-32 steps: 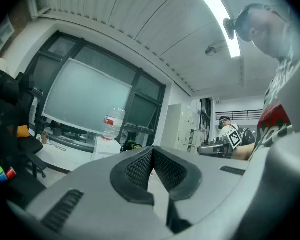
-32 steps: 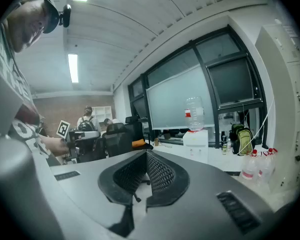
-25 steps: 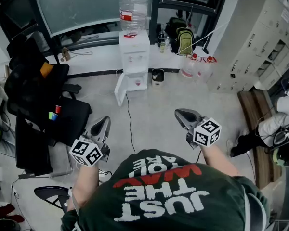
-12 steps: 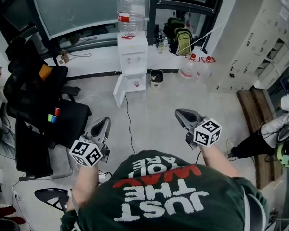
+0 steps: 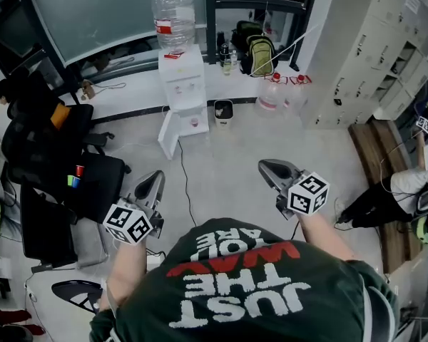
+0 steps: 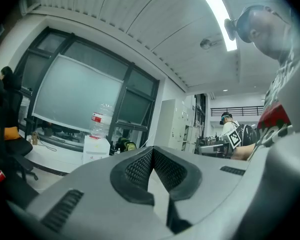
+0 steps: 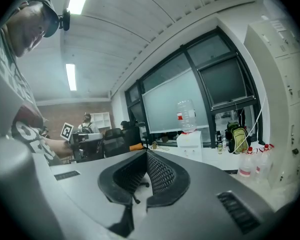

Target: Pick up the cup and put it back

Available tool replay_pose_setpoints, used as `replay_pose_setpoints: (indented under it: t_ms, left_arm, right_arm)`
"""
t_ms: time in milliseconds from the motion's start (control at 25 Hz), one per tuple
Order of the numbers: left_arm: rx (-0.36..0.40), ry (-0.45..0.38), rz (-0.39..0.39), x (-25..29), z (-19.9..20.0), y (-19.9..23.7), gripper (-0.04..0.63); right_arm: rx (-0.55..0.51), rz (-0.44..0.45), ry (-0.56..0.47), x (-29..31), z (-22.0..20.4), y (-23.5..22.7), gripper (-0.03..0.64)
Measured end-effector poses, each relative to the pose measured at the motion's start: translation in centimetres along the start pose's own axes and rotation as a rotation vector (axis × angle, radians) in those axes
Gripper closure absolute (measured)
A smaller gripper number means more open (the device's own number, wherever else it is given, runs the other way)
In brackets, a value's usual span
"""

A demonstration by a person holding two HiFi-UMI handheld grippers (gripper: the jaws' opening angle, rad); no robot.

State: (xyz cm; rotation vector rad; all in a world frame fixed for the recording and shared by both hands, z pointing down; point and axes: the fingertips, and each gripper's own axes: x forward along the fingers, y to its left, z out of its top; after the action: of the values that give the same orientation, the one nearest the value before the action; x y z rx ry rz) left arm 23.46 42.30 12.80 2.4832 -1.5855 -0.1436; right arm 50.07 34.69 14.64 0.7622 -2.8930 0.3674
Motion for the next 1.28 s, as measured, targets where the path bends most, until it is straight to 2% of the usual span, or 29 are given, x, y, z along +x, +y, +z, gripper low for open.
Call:
replay_pose_setpoints:
  t_ms: [360,520,680,840,1000,1160,1280]
  left_arm:
    - [-0.046,0.042,0.004,5.6,-2.6,-6.6,0.588]
    - [-0.047,0.061,0.014,6.7,-3.6,-7.0,0.588]
    - [-0.046,0.081,0.034,7.3,-4.0,-5.5,0.588]
    - [-0.058,0.085,0.036,8.3,-3.8,-2.4,0.588]
    - [-0.074,0.085,0.003,10.1,-4.3,2.6,0.588]
    - [-0.093,0.087,-0.047,12.0,-4.6,11.0,0.588]
    - [-0.080,0.102,-0.096,14.1,-3.9,18.5,0.588]
  right_arm:
    - [0.029,0.020,0.016,-5.6,-1.6,-6.2,0.584]
    - [0.046,0.039,0.024,-5.3,-2.4,-7.9,0.584]
    - [0.059,0.063,0.035,-3.5,-2.9,-8.6,0.584]
    - [0.056,0.068,0.046,-0.5,-2.4,-9.3,0.584]
    - [0.051,0.049,0.070,4.6,-2.4,-10.1,0.584]
    - [0.043,0.004,0.083,12.5,-1.9,-10.9,0.584]
    - [0.062,-0.036,0.060,20.3,-0.2,-11.4,0.584]
